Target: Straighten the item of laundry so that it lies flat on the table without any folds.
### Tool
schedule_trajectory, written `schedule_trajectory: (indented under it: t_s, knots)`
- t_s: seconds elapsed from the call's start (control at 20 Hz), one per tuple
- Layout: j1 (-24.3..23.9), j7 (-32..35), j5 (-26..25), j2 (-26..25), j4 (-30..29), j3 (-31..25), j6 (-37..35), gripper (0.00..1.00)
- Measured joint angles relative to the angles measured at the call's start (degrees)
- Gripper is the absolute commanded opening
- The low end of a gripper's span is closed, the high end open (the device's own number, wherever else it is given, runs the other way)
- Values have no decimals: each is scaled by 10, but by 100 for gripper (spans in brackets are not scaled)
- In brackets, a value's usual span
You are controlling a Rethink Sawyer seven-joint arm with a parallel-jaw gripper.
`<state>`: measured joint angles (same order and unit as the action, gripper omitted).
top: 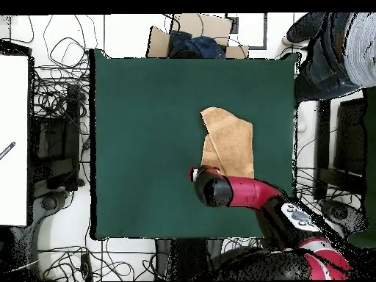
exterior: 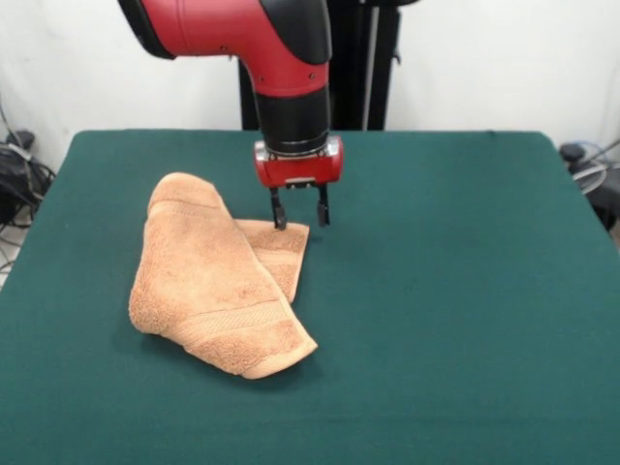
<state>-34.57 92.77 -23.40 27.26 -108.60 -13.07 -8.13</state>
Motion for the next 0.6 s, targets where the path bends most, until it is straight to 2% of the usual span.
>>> schedule_trajectory:
  t_s: [0.6]
  knots:
    - [0,0,0,-19,0,3,21,100]
